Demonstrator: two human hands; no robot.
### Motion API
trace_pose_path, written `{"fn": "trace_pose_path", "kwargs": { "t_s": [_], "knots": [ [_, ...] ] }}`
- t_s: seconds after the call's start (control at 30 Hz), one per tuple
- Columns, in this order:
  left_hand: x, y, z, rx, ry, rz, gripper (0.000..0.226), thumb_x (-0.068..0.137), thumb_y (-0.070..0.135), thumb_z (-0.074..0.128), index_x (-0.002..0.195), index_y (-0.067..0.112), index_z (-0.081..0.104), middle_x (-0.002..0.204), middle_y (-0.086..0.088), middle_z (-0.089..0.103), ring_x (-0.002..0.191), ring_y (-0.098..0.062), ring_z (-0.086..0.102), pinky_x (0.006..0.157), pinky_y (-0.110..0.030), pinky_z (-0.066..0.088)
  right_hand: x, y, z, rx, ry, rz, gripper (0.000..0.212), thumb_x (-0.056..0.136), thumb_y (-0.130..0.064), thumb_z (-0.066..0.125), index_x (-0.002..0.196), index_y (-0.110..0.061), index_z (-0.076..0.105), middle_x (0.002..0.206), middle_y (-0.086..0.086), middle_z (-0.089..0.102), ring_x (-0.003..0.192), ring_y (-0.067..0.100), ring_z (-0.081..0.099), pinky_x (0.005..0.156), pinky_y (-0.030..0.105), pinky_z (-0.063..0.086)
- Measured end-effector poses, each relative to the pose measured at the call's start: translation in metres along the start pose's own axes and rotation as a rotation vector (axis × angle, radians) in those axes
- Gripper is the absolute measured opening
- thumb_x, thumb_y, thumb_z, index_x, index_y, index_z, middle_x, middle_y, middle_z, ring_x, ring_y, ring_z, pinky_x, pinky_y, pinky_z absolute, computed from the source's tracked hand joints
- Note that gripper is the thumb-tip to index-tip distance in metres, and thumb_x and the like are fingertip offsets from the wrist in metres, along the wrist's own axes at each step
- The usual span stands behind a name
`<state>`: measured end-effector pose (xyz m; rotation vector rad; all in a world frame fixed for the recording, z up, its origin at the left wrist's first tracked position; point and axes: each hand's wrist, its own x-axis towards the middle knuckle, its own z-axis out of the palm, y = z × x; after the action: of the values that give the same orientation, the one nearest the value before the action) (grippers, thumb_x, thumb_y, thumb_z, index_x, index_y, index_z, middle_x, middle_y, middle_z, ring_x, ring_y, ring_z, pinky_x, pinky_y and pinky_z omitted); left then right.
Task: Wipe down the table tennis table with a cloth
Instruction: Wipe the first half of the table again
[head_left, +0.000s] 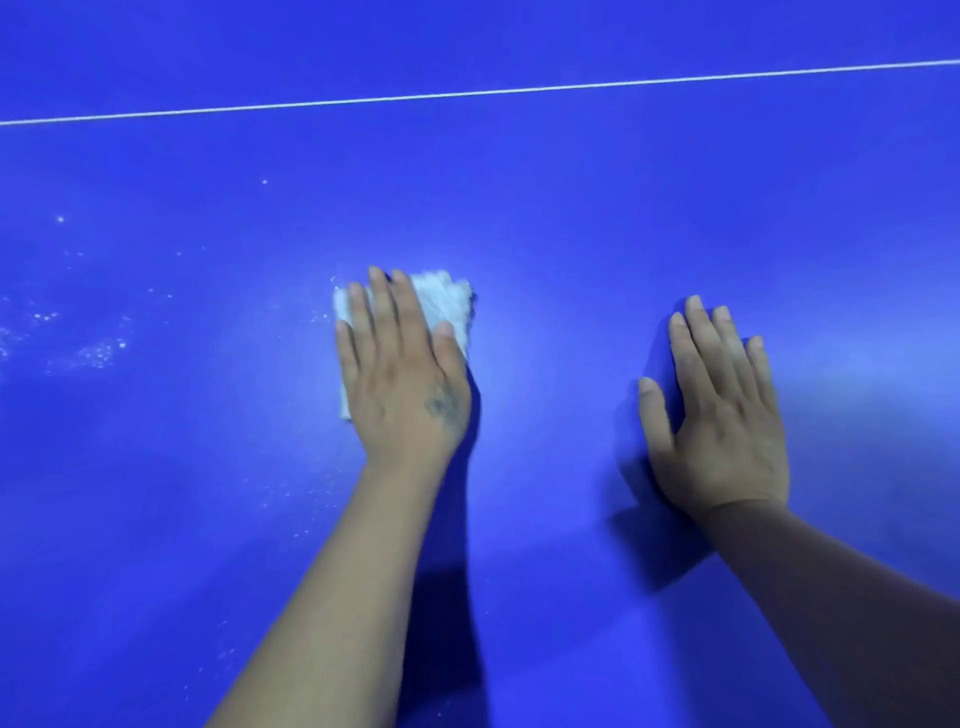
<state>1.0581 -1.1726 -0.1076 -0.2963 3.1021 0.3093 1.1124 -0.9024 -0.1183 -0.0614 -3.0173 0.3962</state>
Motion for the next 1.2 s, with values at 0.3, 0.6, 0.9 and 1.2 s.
{"fn": "trace_pose_path", "kwargs": {
  "t_s": [0.3,0.6,0.9,1.2],
  "knots": [
    [0.044,0.110,0.023,-0.047,0.032,0.251,0.068,0.111,0.040,0.024,0.171,0.008,0.019,0.179,-0.012,0.014,0.167,-0.032,0.006,0.134,-0.051,0.005,0.000,0.000,-0.001,-0.001,0.016,-0.009,0.066,0.107,-0.041,0.040,0.165,-0.010,0.033,0.176,0.001,0.022,0.164,0.024,0.017,0.133,0.051,0.013],
    [-0.094,0.041,0.003,-0.037,-0.104,0.372,0.064,0.114,0.036,0.031,0.171,0.010,0.017,0.180,-0.008,0.009,0.167,-0.028,0.001,0.135,-0.051,0.011,0.001,0.001,-0.001,0.010,0.002,-0.012,0.065,0.107,-0.039,0.038,0.165,-0.010,0.034,0.176,0.003,0.023,0.164,0.025,0.017,0.133,0.049,0.010],
    [0.023,0.011,0.000,-0.013,0.029,-0.055,0.069,0.111,0.039,0.016,0.170,0.003,0.015,0.179,-0.016,0.010,0.166,-0.035,0.005,0.134,-0.054,0.005,0.001,-0.004,-0.003,0.045,0.027,0.030,0.064,0.108,-0.041,0.038,0.163,-0.010,0.037,0.177,0.007,0.019,0.164,0.023,0.017,0.134,0.042,0.008],
    [-0.063,0.075,0.015,-0.064,-0.013,0.355,0.067,0.114,0.039,0.028,0.170,0.005,0.017,0.179,-0.014,0.012,0.167,-0.032,0.004,0.134,-0.052,0.009,0.002,-0.004,-0.002,0.039,0.019,0.006,0.063,0.106,-0.038,0.039,0.162,-0.008,0.039,0.175,0.011,0.024,0.163,0.028,0.019,0.133,0.050,0.013]
  ]
}}
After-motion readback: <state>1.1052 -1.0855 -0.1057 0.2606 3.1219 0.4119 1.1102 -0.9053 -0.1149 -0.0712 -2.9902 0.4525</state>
